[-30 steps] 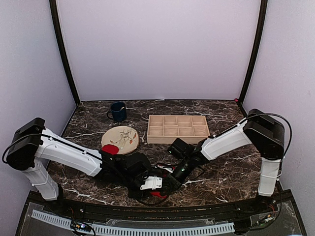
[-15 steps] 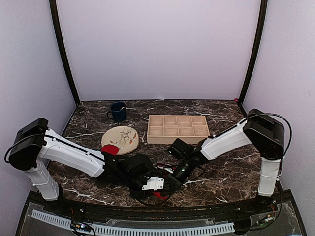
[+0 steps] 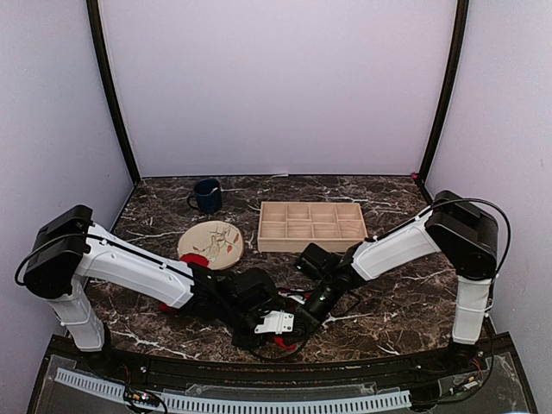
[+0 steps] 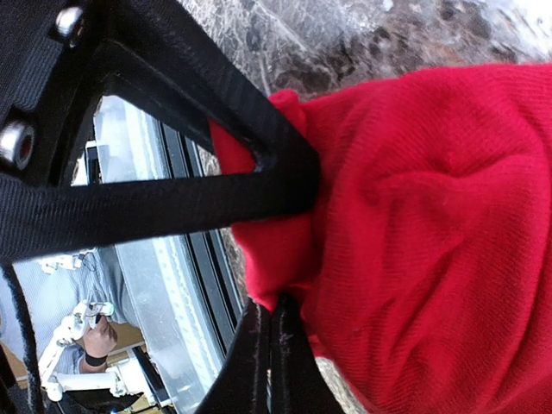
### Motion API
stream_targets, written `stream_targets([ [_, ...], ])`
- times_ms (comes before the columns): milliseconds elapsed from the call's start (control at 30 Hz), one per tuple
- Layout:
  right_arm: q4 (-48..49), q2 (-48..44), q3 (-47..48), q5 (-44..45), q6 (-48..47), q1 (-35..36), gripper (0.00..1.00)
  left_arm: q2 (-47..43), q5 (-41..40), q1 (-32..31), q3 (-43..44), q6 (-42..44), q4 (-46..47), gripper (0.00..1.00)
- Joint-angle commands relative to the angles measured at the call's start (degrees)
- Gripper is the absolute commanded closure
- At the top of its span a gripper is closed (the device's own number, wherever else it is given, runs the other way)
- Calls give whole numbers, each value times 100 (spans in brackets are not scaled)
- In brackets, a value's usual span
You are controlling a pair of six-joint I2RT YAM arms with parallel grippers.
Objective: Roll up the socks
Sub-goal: Roll the sock at the center of the board.
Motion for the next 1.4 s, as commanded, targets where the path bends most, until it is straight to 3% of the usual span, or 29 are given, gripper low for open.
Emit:
stream_targets([
  [0, 95, 6, 47, 2, -30, -91, 95, 248, 288, -32, 44, -88, -560, 94],
  [100, 181, -79, -17, 11, 30, -164, 89, 325, 478, -22, 140, -144, -697, 94],
  [167, 238, -145, -57, 8, 66, -200, 74, 386, 586, -20, 223, -163, -834, 95],
  [233, 285, -213, -98, 39, 95, -229, 69, 420, 722, -10, 272, -173, -949, 95],
  [700, 879, -783, -751, 609, 678, -499, 68, 498, 1625, 617, 518, -338, -1410, 94],
  [1367, 1913, -2401, -2136, 3337, 875, -501, 69, 1249, 2781, 1168, 1222, -383, -2259, 93],
])
